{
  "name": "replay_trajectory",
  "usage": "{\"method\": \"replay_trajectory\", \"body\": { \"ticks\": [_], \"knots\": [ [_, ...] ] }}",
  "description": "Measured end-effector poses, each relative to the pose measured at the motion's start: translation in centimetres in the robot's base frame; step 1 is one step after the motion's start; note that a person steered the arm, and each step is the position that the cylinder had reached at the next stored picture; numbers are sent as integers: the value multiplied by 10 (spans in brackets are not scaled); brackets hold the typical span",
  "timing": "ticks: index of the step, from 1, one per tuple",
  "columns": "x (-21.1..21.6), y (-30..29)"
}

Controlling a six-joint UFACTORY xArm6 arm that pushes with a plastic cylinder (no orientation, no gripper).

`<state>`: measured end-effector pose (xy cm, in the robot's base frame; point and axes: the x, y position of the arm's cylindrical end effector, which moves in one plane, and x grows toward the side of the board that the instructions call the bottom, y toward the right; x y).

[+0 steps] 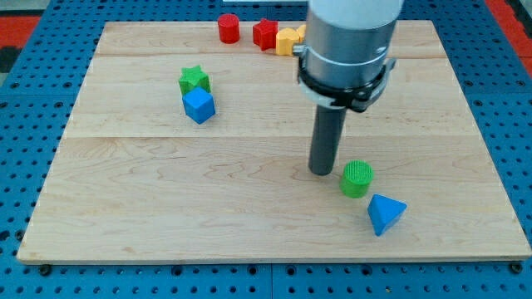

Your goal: Separate the blue cube from green star

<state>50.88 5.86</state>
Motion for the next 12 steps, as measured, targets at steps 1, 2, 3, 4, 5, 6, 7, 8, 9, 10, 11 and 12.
{"method": "replay_trajectory", "body": {
  "ticks": [1, 2, 3, 4, 5, 6, 7, 8, 9, 10, 11, 12],
  "knots": [
    [15, 22],
    [14, 52],
    [8, -15],
    [-9, -72],
    [-3, -139],
    [3, -247],
    [-32, -328],
    [-65, -359],
    [-90, -287],
    [-122, -180],
    [-122, -69],
    [-128, -38]
  ]
}}
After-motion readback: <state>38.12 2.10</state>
